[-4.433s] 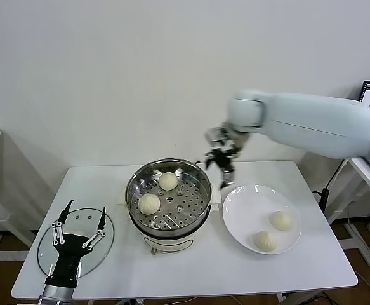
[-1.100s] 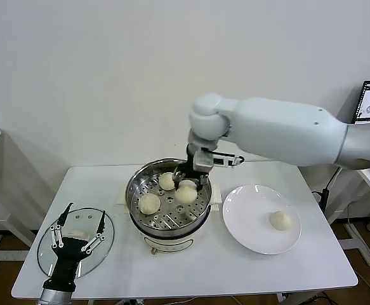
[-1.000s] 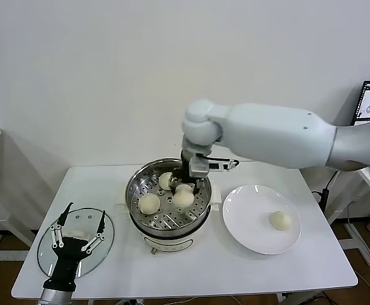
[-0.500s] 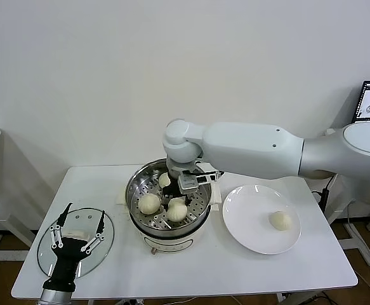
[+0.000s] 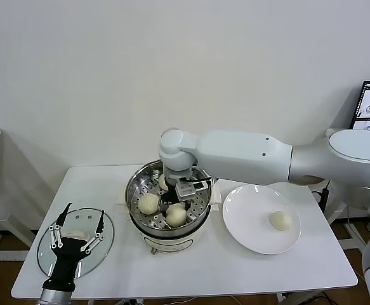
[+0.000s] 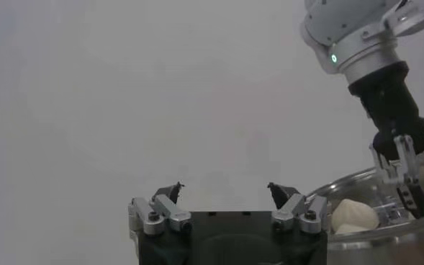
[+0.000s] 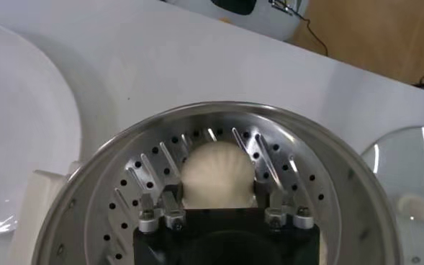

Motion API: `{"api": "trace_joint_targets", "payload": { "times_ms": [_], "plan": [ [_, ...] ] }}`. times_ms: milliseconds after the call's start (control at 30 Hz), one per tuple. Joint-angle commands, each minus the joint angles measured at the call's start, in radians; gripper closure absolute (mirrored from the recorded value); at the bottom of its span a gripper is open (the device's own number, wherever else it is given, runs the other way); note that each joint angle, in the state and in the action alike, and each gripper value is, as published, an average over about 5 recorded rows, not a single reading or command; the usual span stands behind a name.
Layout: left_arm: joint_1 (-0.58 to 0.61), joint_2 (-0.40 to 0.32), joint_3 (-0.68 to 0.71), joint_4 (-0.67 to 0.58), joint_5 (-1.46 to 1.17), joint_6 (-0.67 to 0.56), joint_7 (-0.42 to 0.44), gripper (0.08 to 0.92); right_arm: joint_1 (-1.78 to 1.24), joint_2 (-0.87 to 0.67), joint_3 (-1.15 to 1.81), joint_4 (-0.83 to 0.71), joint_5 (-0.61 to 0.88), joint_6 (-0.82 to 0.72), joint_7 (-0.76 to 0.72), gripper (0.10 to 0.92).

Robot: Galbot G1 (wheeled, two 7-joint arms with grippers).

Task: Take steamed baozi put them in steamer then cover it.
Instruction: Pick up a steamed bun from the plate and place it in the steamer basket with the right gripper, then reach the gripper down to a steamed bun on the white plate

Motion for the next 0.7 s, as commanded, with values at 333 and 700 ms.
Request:
{"api": "trace_joint_targets", "payload": {
  "times_ms": [333, 700],
  "plan": [
    [-0.007, -0.001, 0.003, 0.006, 0.000, -0.001, 0.000, 0.177, 0.001, -0.142, 0.236, -0.050, 0.128, -0.161, -0.105, 0.203],
    [-0.017, 0.004, 0.005, 0.006, 0.000, 0.006, 0.001, 0.177, 0.021, -0.463, 0.248, -0.346, 0.472, -0.717, -0.184, 0.203]
  ]
}}
